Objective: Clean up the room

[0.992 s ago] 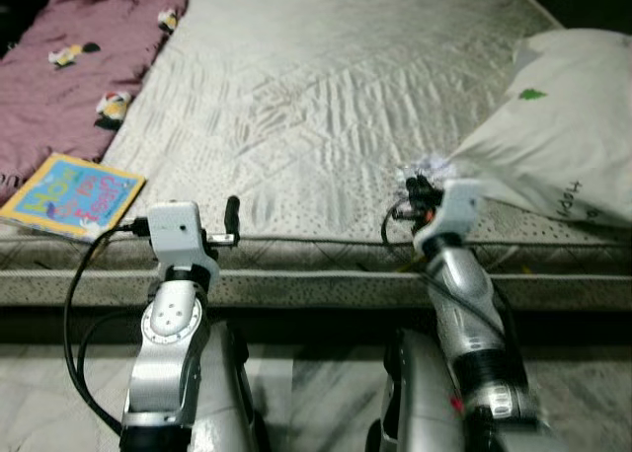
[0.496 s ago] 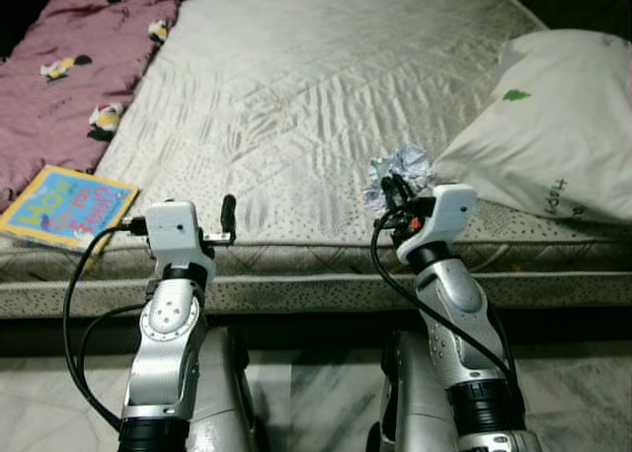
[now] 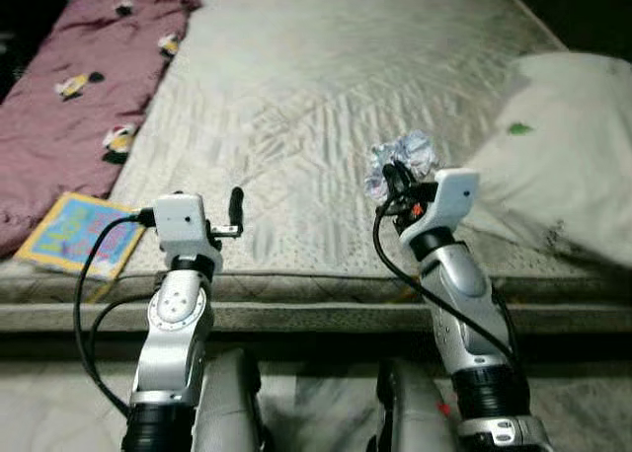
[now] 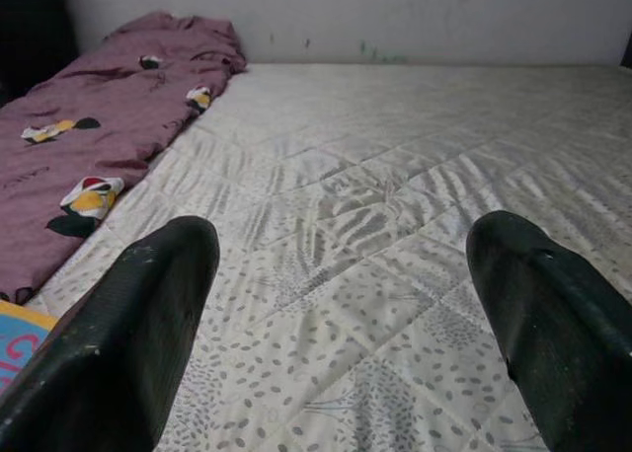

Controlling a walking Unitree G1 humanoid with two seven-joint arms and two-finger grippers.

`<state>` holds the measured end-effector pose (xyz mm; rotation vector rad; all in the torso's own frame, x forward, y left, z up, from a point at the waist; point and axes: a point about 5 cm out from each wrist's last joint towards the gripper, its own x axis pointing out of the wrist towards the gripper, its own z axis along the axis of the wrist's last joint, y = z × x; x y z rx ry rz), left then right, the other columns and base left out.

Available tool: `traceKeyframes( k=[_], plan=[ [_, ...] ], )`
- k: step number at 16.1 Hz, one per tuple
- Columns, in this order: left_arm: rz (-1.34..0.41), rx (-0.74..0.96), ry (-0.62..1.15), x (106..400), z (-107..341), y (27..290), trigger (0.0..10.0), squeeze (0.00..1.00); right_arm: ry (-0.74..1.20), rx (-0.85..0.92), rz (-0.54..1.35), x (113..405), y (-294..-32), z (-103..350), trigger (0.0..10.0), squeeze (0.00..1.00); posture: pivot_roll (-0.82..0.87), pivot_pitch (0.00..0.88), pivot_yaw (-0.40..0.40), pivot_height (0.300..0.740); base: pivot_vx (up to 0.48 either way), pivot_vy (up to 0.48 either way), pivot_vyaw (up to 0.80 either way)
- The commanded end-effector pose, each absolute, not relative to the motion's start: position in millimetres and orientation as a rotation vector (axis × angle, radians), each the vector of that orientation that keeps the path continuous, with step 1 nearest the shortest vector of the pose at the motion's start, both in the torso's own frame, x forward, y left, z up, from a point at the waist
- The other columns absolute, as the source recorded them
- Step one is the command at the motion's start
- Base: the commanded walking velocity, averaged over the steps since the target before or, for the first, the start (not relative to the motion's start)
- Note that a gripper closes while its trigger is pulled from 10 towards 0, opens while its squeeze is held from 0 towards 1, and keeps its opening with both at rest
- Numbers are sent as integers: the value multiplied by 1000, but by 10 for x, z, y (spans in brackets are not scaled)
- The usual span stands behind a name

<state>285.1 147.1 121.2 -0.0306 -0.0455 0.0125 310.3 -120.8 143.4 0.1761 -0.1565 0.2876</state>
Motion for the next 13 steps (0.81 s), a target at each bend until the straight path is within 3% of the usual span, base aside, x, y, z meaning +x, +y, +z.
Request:
traceKeyframes(
  k=[1, 4, 9, 13],
  plan=[
    [7, -30, -45, 2827, 1186, 1469, 10000, 0, -196, 174, 303, 3106, -1186, 1550, 10000, 0, -20, 0, 52, 699, 0, 0, 0],
    [12, -12, -18, 2792, 1116, 1479, 10000, 0, -187, 170, 299, 3062, -1200, 1529, 10000, 0, -37, 0, 60, 737, 0, 0, 0],
    [-22, -46, 22, 2752, 946, 1442, 10000, 0, -137, 107, 342, 3049, -1242, 1403, 10000, 0, -30, 0, 46, 740, 0, 0, 0],
    [4, 52, -6, 2919, 1128, 1605, 10000, 0, -135, 56, 407, 3070, -1274, 1510, 10000, 0, -37, 0, 76, 740, 0, 0, 0]
  ],
)
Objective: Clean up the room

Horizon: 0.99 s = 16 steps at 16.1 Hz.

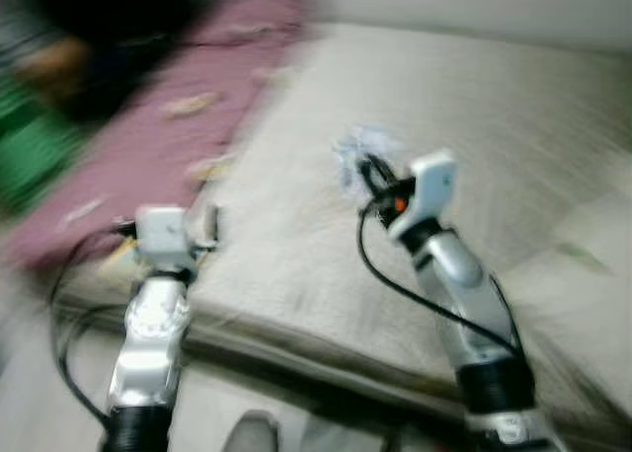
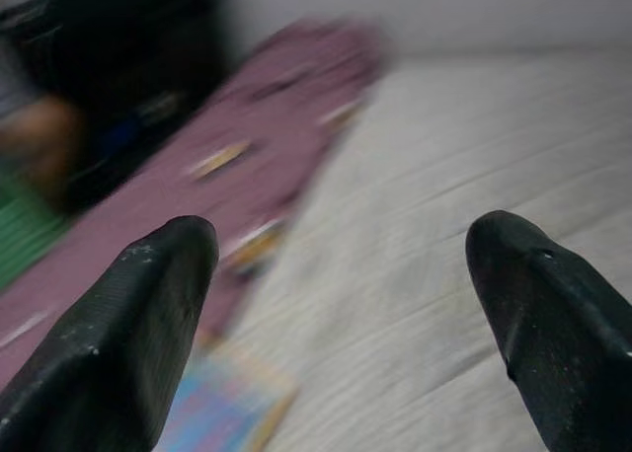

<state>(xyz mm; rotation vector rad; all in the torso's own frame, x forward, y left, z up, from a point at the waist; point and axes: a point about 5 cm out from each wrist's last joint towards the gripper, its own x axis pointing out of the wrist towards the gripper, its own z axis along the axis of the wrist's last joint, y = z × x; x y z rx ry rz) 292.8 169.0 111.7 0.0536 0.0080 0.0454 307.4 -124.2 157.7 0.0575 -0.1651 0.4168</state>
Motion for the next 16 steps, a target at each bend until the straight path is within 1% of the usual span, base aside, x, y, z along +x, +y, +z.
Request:
traceKeyframes(
  k=[1, 2, 4, 5, 6, 7, 8, 9, 10, 12, 14, 15, 16],
  plan=[
    [14, 48, -14, 2912, 1114, 1653, 10000, 0, -65, 99, 357, 3081, -1274, 1393, 10000, 0, -37, 0, 69, 740, 0, 0, 0],
    [14, 64, -38, 2896, 1168, 1649, 10000, 0, -49, 118, 370, 3047, -1231, 1385, 10000, 0, -29, 0, 60, 740, 0, 0, 0],
    [6, -10, -21, 2787, 1107, 1662, 10000, 0, 2, 104, 381, 2903, -1183, 1272, 10000, 0, -29, 0, 52, 740, 0, 0, 0],
    [25, 0, 2, 2716, 1052, 1660, 10000, 0, 88, 80, 326, 2875, -1224, 1122, 10000, 0, -20, 0, 37, 740, 0, 0, 0],
    [28, 2, 1, 2687, 1061, 1653, 10000, 0, 90, 55, 306, 2881, -1242, 1120, 10000, 0, -16, 0, 33, 740, 0, 0, 0],
    [50, 28, -2, 2667, 1070, 1660, 10000, 0, 69, 4, 239, 2930, -1288, 1147, 10000, 0, -8, 0, 24, 740, 0, 0, 0],
    [68, 31, 12, 2644, 1057, 1683, 10000, 0, 47, -74, 102, 3016, -1372, 1146, 10000, 0, 3, 0, 10, 740, 0, 0, 0],
    [69, 25, 18, 2626, 1055, 1706, 10000, 0, 9, -18, 56, 3038, -1394, 1184, 10000, 0, 2, 0, 7, 740, 0, 0, 0],
    [78, 22, 22, 2618, 1054, 1717, 10000, 0, -1, 1, 8, 3047, -1413, 1218, 10000, 0, 5, 0, 10, 740, 0, 0, 0],
    [80, 10, 29, 2622, 1039, 1713, 10000, 0, -24, -8, -7, 3055, -1414, 1254, 10000, 0, 1, 0, 9, 740, 0, 0, 0],
    [43, -48, 31, 2657, 1044, 1575, 10000, 0, -11, 55, 32, 3039, -1417, 1237, 10000, 0, -22, 0, -3, 740, 0, 0, 0],
    [40, -55, 31, 2645, 1047, 1568, 10000, 0, 4, 54, 65, 3031, -1389, 1220, 10000, 0, -34, 0, 4, 740, 0, 0, 0],
    [66, -58, 46, 2640, 1019, 1598, 10000, 0, 7, 45, 52, 3034, -1391, 1204, 10000, 0, -38, 0, 8, 740, 0, 0, -513]
  ],
)
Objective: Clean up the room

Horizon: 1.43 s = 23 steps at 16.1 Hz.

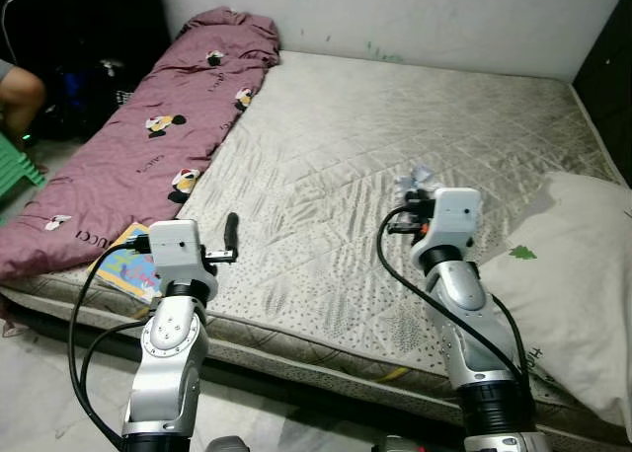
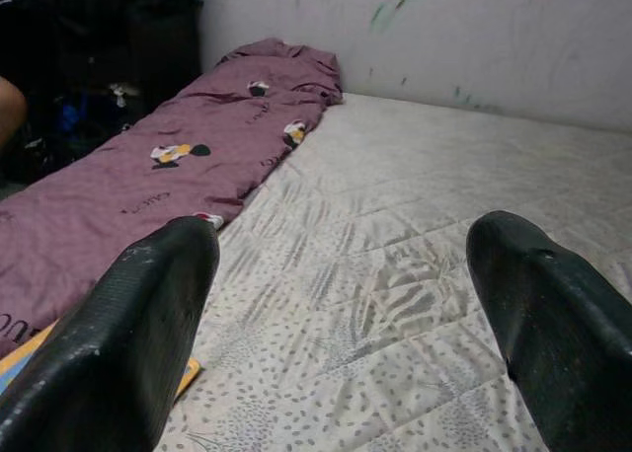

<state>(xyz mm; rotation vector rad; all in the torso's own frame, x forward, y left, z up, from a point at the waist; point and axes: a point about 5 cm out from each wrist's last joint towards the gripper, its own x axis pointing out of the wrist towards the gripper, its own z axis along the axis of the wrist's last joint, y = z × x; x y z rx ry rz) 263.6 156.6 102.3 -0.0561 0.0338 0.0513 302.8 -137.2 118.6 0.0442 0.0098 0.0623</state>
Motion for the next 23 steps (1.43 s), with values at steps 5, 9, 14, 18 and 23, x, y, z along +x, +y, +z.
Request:
traceKeyframes(
  k=[5, 9, 14, 18, 23],
  plan=[
    [62, -71, 63, 2626, 1010, 1608, 10000, 0, 17, 67, 26, 3033, -1409, 1179, 10000, 0, -40, 0, 23, 740, 0, 105, -800],
    [23, -63, 34, 2723, 1095, 1553, 10000, 0, -35, 63, 104, 3191, -1242, 1336, 10000, 0, -43, 0, 20, 740, 0, 454, -147],
    [6, -82, 15, 2720, 1127, 1508, 10000, 0, -21, 46, 107, 3212, -1261, 1295, 10000, 0, -34, 0, 8, 740, 0, 480, 0],
    [27, -58, -41, 2718, 1195, 1530, 10000, 0, 6, 49, 114, 3193, -1220, 1220, 10000, 0, -12, 0, -8, 740, 0, 360, 0],
    [27, -104, -10, 2706, 1164, 1519, 10000, 0, 18, 40, 106, 3201, -1248, 1187, 10000, 0, -13, 0, -17, 740, 0, 0, -581]
  ],
)
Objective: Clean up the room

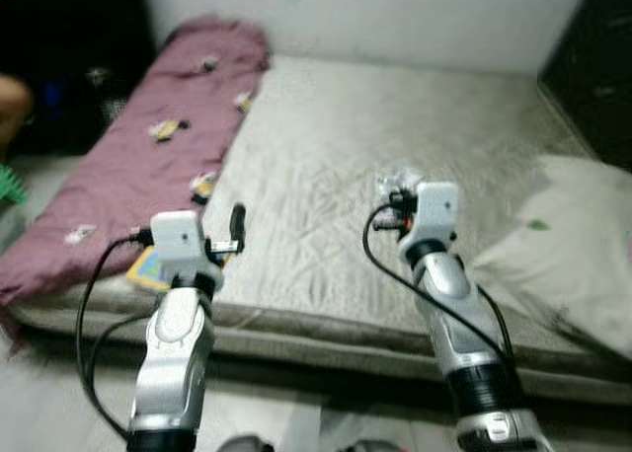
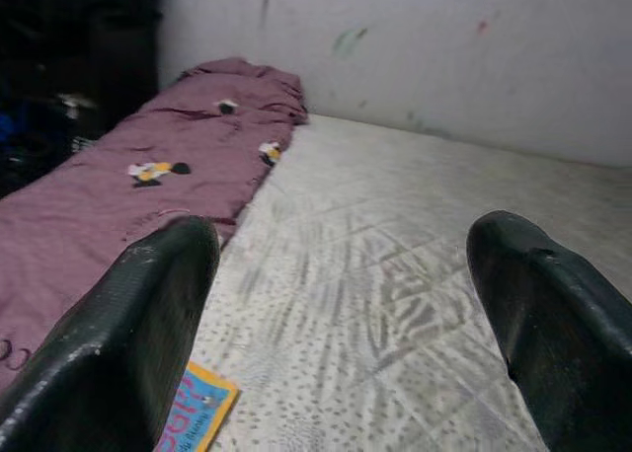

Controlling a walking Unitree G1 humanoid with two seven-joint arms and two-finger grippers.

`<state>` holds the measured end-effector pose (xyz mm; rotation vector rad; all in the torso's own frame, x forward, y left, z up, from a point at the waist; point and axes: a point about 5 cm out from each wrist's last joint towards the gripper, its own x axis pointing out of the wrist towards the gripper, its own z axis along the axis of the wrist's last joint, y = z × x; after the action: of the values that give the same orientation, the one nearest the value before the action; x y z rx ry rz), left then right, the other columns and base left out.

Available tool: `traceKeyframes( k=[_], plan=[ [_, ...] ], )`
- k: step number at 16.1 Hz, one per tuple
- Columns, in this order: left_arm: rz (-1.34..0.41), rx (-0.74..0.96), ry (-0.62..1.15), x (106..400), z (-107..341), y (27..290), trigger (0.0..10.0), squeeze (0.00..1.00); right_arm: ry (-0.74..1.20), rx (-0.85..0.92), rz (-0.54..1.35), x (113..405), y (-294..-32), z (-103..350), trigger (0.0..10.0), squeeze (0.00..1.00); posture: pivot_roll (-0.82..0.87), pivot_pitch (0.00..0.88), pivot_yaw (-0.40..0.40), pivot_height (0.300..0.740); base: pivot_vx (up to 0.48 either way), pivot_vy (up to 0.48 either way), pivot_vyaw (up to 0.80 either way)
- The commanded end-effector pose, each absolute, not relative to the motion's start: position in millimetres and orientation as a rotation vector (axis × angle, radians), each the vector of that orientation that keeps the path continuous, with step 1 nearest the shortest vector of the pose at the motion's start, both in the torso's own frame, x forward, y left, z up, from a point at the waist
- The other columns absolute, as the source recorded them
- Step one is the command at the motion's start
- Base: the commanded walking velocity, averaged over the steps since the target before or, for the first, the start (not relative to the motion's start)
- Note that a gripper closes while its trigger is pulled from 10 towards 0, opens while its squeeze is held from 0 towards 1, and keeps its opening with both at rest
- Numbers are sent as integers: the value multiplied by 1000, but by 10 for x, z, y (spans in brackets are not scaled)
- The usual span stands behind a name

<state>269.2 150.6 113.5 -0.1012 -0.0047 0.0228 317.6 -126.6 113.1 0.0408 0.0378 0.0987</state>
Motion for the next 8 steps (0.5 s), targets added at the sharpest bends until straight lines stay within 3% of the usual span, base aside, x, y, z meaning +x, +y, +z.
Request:
traceKeyframes(
  k=[1, 3, 8],
  plan=[
    [27, -108, -8, 2709, 1161, 1516, 10000, 0, 20, 39, 101, 3203, -1260, 1181, 10000, 0, -13, 0, -17, 740, 0, 0, -463],
    [9, -109, -13, 2723, 1179, 1514, 10000, 0, 17, 37, 98, 3207, -1262, 1186, 10000, 0, -15, 0, -7, 740, 0, 0, -200],
    [-19, -120, -35, 2780, 1239, 1528, 10000, 0, -4, 47, 115, 3263, -1166, 1242, 10000, 0, -18, 0, 6, 740, 0, 480, 0]
  ],
)
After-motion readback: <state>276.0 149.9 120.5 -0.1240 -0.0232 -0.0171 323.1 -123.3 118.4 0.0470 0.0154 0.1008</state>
